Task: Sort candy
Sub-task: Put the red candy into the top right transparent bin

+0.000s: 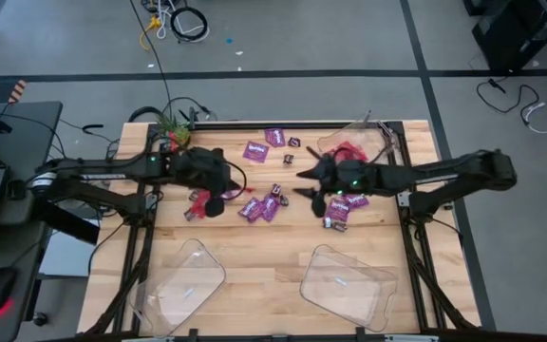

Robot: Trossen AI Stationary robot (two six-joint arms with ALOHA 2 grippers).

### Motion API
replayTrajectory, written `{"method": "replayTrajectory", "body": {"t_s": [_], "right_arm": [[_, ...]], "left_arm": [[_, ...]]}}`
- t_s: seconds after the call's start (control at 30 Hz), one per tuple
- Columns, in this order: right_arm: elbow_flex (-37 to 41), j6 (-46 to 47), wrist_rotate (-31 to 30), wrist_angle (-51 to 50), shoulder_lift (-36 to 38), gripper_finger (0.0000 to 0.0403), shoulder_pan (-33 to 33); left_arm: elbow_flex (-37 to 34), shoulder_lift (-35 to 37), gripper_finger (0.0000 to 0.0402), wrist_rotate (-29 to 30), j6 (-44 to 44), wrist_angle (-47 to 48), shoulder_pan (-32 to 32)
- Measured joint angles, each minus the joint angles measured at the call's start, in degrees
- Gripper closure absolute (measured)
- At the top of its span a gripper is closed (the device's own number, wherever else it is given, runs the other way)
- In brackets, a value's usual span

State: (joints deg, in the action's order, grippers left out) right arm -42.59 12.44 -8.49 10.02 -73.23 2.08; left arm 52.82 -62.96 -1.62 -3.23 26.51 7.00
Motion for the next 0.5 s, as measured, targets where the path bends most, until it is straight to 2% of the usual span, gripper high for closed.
{"method": "replayTrajectory", "body": {"t_s": [0.23, 0.33, 0.5], "right_arm": [[-0.24, -0.82, 3.82, 18.34, -10.37, 0.0162, -0.82], [-1.76, -1.09, 4.53, 19.99, -12.81, 0.0156, -0.8], [-6.13, -1.85, 9.67, 19.96, -16.56, 0.0158, -0.78]], "left_arm": [[0.0, 0.02, 0.0401, -4.73, -1.29, -9.15, 0.01], [-0.03, 0.02, 0.0401, -5.2, -1.38, -10.79, 0.01], [-0.03, -0.36, 0.0401, -5.67, -1.42, -13.78, 0.01]]}}
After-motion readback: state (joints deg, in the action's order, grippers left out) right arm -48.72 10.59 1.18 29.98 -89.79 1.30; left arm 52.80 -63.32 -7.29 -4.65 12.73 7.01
